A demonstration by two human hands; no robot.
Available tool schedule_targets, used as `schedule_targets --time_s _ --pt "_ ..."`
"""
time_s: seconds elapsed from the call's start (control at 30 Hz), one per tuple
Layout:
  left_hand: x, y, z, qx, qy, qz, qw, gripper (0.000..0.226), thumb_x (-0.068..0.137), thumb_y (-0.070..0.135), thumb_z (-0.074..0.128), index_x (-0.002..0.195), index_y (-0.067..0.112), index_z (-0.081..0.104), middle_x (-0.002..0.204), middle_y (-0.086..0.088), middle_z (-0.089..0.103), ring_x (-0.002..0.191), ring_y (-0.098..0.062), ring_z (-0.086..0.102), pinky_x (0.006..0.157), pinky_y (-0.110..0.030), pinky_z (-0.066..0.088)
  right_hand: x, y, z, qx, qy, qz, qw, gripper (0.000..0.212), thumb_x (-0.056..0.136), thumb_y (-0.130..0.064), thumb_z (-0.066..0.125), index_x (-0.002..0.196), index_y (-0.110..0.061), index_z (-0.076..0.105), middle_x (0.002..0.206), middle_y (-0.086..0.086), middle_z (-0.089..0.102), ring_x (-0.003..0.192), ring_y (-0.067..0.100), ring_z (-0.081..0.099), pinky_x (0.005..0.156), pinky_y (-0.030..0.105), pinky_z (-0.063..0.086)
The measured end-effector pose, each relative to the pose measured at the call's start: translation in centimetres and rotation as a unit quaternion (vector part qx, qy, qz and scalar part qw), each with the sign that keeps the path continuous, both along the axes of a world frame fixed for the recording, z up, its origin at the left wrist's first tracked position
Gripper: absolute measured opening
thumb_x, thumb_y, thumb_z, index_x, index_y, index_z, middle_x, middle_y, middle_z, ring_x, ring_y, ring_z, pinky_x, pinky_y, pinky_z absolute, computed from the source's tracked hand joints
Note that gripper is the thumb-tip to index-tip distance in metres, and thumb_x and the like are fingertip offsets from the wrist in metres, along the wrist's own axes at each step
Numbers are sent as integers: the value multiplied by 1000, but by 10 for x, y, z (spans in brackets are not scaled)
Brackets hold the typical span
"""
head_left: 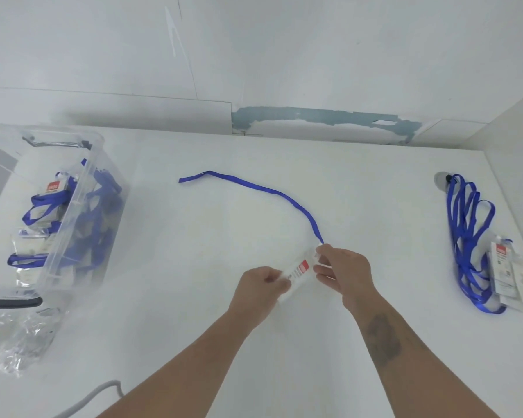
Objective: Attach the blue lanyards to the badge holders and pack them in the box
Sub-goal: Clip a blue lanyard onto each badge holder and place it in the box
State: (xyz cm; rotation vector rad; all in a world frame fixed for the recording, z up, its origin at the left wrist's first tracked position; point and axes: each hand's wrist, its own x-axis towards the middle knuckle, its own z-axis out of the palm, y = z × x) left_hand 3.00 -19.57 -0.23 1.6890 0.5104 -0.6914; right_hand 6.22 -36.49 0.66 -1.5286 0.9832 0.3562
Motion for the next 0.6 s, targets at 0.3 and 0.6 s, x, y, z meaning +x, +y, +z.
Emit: schedule_targets --time_s 0.3,0.6 --pt "65 38 40 -115 -30 98 988 15 89 10 69 102 15 72 90 -3 77 75 -16 71 69 -28 60 25 13 31 -12 -146 153 977 30 96 -18 52 109 -41 67 106 -5 68 82 14 64 82 33 54" --pt "103 74 94 -247 -13 18 969 14 94 14 62 106 11 70 96 -2 74 70 -11 66 58 -19 53 36 38 58 21 -208 309 928 23 100 -26 54 109 -39 70 106 -33 68 103 -17 56 85 7 38"
